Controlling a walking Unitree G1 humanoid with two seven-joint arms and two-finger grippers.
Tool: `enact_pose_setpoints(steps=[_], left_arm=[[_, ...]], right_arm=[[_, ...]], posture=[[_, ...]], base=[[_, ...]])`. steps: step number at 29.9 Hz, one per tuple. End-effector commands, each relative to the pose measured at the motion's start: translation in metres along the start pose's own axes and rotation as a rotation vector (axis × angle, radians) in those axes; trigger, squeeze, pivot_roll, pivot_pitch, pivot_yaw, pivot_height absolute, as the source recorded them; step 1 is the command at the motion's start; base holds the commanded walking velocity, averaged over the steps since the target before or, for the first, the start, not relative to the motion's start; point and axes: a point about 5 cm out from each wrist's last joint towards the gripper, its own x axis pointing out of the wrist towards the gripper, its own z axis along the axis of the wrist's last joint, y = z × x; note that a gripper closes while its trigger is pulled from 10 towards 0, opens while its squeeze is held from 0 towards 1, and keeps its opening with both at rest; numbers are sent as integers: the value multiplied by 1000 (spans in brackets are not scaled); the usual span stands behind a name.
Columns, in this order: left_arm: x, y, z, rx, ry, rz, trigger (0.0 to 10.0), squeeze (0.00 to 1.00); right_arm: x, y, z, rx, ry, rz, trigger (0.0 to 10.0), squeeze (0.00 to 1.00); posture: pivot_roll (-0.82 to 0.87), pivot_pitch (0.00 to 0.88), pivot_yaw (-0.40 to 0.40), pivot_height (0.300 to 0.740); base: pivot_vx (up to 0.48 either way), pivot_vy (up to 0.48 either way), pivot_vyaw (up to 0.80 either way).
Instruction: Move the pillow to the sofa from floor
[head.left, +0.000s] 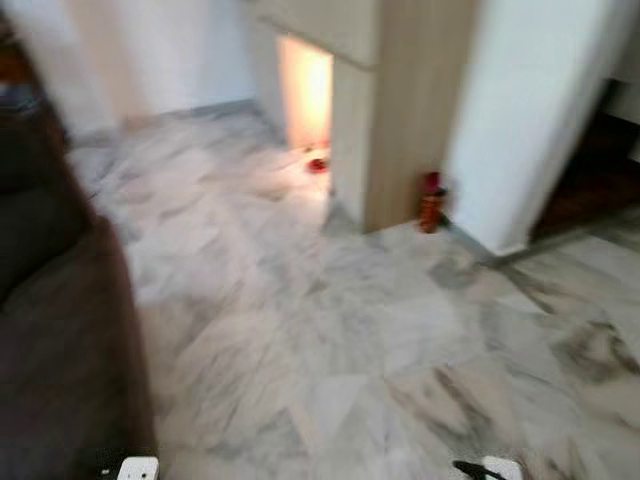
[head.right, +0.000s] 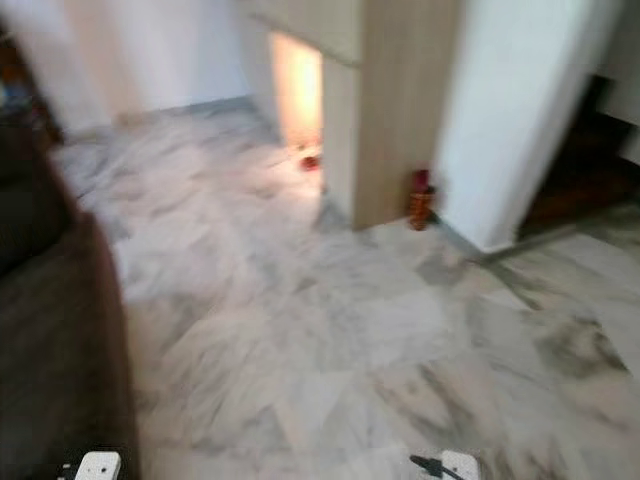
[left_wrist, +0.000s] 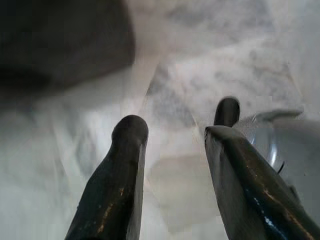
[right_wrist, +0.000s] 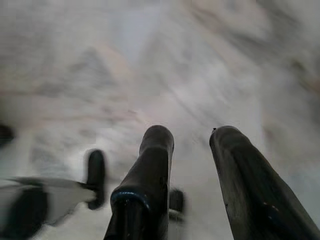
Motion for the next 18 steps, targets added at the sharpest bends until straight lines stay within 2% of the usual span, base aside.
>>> enact_pose_setpoints(steps=[1, 9, 18], left_arm=[[1, -2, 1, 0, 6, 2, 10000, 0], [0, -2, -3, -19, 15, 2, 10000, 0], [-7, 3, -32, -33, 57, 11, 10000, 0]], right_arm=[[-3, -9, -7, -3, 24, -20, 10000, 0], [-3, -11, -6, -3, 24, -29, 10000, 0], [-3, -11, -7, -7, 25, -26, 10000, 0]], posture=[[97, 0, 9, 740], [94, 0, 2, 740], [93, 0, 0, 740]], base=[[0, 0, 800], [0, 0, 800], [0, 0, 800]])
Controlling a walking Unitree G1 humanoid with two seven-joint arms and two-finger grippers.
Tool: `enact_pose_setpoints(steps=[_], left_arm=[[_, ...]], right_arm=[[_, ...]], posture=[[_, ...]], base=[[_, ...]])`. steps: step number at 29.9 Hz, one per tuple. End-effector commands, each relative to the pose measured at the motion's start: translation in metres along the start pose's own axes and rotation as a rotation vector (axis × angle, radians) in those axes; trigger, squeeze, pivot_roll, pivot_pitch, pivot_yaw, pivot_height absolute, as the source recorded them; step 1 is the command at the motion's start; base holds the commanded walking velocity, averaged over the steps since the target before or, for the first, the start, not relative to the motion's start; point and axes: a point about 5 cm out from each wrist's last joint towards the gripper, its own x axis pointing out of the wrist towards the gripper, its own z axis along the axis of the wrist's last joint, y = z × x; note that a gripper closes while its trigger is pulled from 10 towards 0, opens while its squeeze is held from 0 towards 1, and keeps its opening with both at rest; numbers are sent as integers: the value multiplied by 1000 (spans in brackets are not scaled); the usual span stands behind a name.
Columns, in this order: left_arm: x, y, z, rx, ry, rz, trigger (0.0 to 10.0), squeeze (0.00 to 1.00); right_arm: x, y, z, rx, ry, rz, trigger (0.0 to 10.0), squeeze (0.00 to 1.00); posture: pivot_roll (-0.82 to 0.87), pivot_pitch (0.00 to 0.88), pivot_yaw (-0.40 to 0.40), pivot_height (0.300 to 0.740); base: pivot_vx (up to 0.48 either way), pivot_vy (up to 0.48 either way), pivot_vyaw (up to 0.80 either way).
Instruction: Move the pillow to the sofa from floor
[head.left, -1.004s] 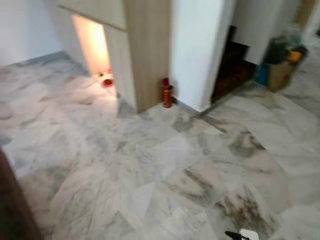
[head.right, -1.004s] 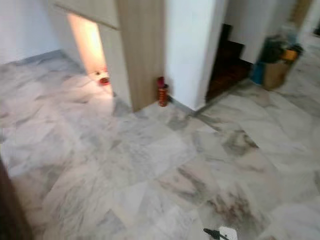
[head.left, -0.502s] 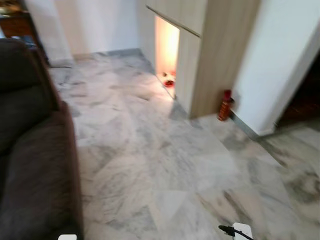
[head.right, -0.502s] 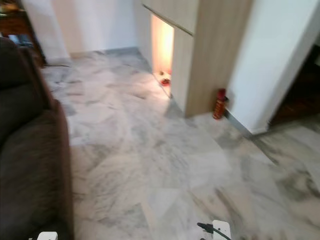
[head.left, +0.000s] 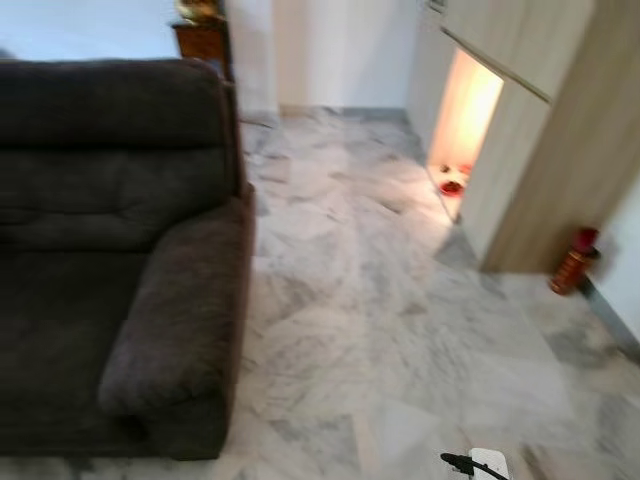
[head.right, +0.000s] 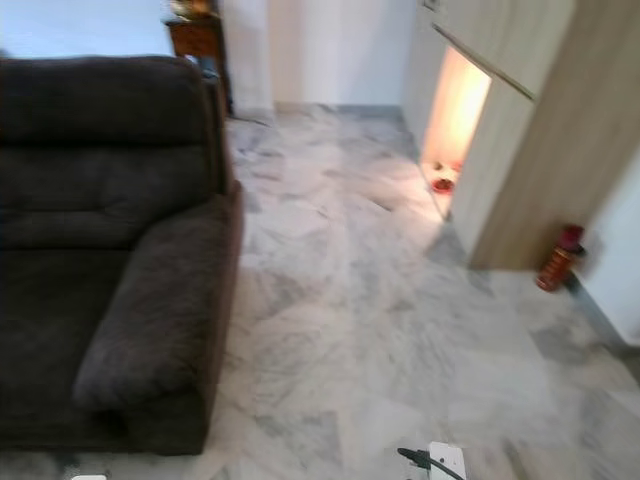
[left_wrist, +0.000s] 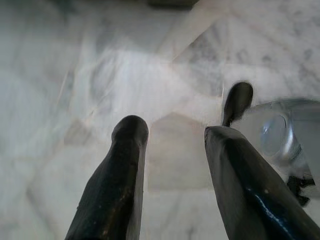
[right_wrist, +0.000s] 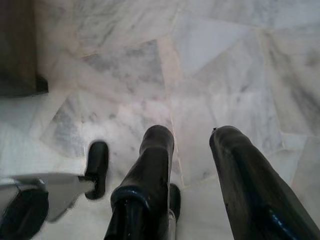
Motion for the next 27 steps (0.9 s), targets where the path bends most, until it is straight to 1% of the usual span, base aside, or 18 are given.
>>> enact_pose_setpoints(steps=[1, 6, 13, 16, 20, 21, 27], left_arm=[[-2, 3, -11, -9, 29, 10, 10000, 0], [-3, 2, -16, -16, 33, 7, 10000, 0], [-3, -5, -20, -12, 42, 1, 10000, 0], [-3, -8, -20, -9, 44, -2, 10000, 0], [-3, -8, -21, -19, 52, 2, 10000, 0], [-3, -9, -20, -18, 55, 2, 10000, 0], [-1, -11, -14, -5, 56, 2, 10000, 0]], right_arm=[[1, 4, -1, 5, 6, 8, 10000, 0], [1, 4, -1, 8, 5, 8, 10000, 0], [1, 4, -2, 10, 7, 7, 10000, 0], [1, 5, -2, 58, -4, 18, 10000, 0], [1, 6, -3, 98, -4, 17, 10000, 0], [1, 6, -3, 121, -14, 14, 10000, 0], [1, 6, -4, 115, -4, 6, 10000, 0]], posture=[[93, 0, 1, 740], [91, 0, 3, 740], [92, 0, 2, 740], [94, 0, 1, 740], [95, 0, 3, 740], [96, 0, 4, 740], [97, 0, 7, 740]], base=[[0, 0, 800], [0, 0, 800], [0, 0, 800], [0, 0, 800], [0, 0, 0], [0, 292, 0], [0, 480, 0]])
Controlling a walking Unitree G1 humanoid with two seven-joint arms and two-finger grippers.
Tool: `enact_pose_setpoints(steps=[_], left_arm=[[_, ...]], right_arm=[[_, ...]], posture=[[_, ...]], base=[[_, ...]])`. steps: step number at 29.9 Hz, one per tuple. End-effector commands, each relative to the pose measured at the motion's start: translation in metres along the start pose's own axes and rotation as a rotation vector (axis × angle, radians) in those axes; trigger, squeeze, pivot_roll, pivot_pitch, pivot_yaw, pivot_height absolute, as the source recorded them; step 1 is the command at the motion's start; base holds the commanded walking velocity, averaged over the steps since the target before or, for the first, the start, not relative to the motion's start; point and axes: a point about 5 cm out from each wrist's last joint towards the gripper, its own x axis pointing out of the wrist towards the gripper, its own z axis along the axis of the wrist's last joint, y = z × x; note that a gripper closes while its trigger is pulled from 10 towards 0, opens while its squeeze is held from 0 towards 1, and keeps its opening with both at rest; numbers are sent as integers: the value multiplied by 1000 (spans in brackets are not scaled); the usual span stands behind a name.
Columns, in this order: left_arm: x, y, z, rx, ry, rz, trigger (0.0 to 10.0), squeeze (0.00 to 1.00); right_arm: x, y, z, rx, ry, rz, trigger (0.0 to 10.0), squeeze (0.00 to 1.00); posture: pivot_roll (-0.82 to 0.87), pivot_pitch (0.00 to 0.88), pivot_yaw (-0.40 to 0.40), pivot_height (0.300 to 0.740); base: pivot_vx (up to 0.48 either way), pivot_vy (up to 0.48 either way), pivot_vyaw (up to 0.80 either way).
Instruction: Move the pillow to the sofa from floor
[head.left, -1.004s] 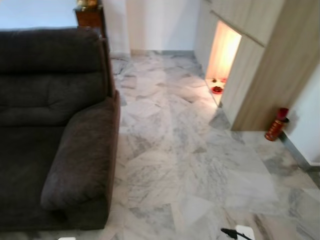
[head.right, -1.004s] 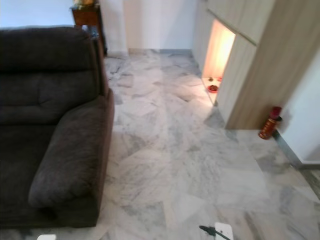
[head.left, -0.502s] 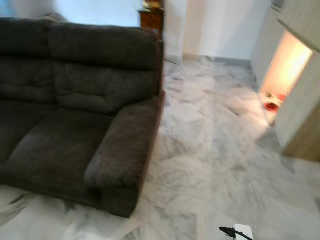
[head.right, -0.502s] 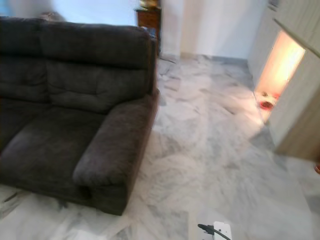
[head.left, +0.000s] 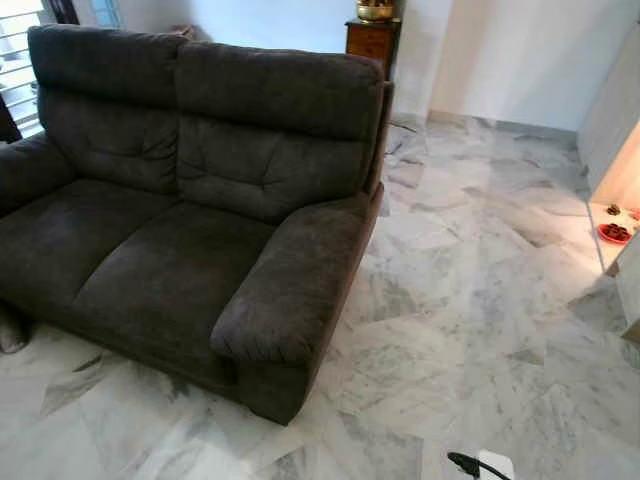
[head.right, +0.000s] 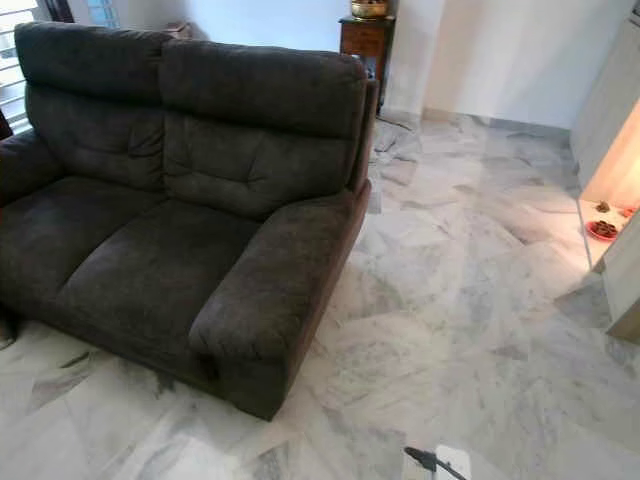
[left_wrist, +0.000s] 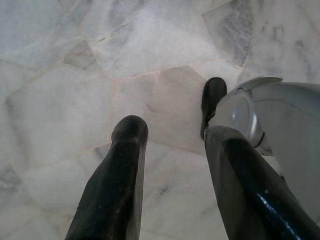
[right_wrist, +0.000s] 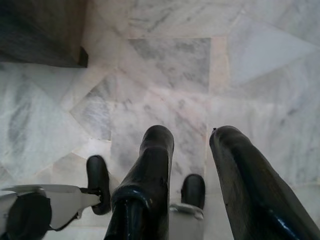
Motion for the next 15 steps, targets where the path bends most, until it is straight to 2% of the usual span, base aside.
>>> enact_pose_setpoints(steps=[1, 3, 6, 10, 13, 15], left_arm=[[0, 4, -2, 8, 21, 15, 10000, 0], [0, 9, 1, 7, 18, 21, 10000, 0], [-3, 21, -5, 3, 27, 35, 10000, 0], [-10, 33, -24, 0, 54, 48, 10000, 0], [-10, 34, -24, -1, 55, 47, 10000, 0], [-7, 29, -13, -1, 42, 42, 10000, 0]], right_arm=[[1, 5, 3, 11, -5, 9, 10000, 0], [1, 5, 3, 15, -13, 10, 10000, 0], [1, 5, 3, 22, -16, 5, 10000, 0], [1, 4, 3, 29, -13, -4, 10000, 0], [1, 5, 3, 22, -12, 1, 10000, 0], [1, 5, 3, 36, -16, -1, 10000, 0]], posture=[[97, 0, 8, 740], [97, 0, 8, 740], [99, 0, 6, 740], [96, 0, 8, 740], [96, 0, 8, 740], [97, 0, 10, 740]], base=[[0, 480, 0], [0, 480, 0], [0, 480, 0], [0, 480, 0], [0, 480, 0], [0, 480, 0]])
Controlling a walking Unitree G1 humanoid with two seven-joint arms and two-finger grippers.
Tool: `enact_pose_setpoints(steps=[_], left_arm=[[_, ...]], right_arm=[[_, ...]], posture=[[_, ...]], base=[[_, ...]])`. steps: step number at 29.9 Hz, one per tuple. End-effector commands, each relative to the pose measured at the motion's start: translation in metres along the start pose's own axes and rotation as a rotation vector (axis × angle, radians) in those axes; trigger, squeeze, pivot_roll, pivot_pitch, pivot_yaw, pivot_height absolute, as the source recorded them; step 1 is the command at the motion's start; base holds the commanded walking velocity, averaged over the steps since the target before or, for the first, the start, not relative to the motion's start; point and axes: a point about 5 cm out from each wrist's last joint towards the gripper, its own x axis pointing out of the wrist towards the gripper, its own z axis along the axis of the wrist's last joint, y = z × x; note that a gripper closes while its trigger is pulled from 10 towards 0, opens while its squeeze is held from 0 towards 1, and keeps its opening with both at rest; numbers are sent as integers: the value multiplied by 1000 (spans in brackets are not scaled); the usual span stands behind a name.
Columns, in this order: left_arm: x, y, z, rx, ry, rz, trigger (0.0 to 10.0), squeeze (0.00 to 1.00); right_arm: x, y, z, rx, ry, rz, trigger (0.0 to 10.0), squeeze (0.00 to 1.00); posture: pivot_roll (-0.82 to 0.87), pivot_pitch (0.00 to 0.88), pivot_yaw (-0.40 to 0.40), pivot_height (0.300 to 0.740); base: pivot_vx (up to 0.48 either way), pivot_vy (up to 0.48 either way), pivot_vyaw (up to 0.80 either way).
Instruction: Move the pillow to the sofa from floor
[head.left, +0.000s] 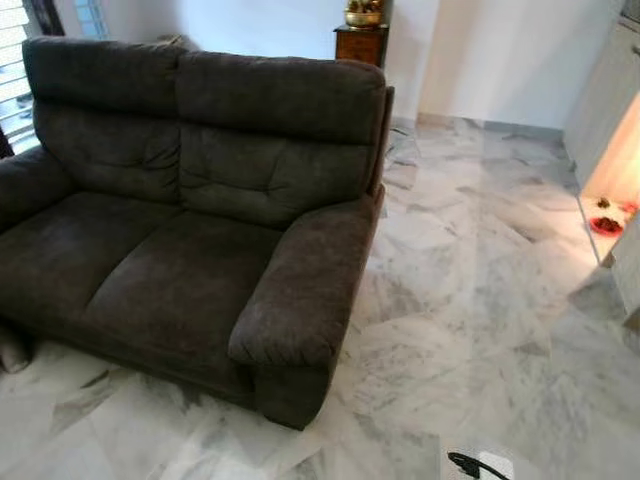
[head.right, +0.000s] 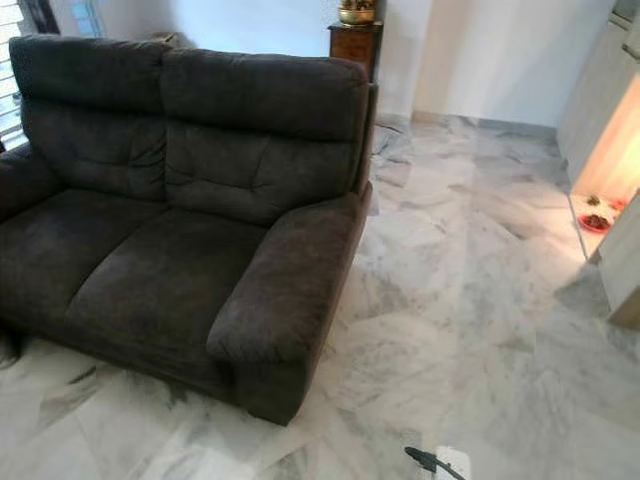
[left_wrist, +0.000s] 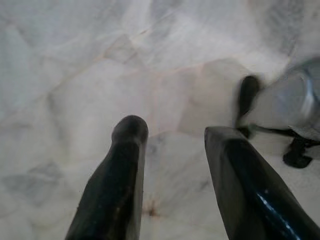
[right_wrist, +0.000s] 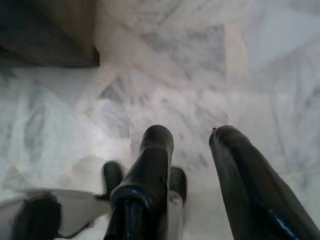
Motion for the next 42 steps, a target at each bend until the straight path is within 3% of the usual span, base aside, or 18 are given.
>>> enact_pose_setpoints(steps=[1, 7, 15, 29, 42], left_arm=[[2, 2, 15, 6, -22, 12, 10000, 0], [6, -16, 27, 9, -38, -6, 10000, 0], [6, -22, 25, 23, -37, -11, 10000, 0], [2, 5, 17, 11, -29, 22, 10000, 0], [4, -3, 25, 14, -44, 10, 10000, 0]], right_arm=[[2, 9, 6, 10, -18, 21, 10000, 0], [2, 10, 6, 14, -14, 16, 10000, 0], [3, 13, 6, 24, -17, 24, 10000, 0], [3, 15, 5, 9, -10, 39, 10000, 0], [3, 15, 6, 0, -9, 40, 10000, 0]], posture=[[97, 0, 10, 740], [99, 0, 10, 740], [109, 0, 25, 740], [137, 0, 17, 740], [135, 0, 15, 740]], base=[[0, 480, 0], [0, 480, 0], [0, 480, 0], [0, 480, 0], [0, 480, 0]])
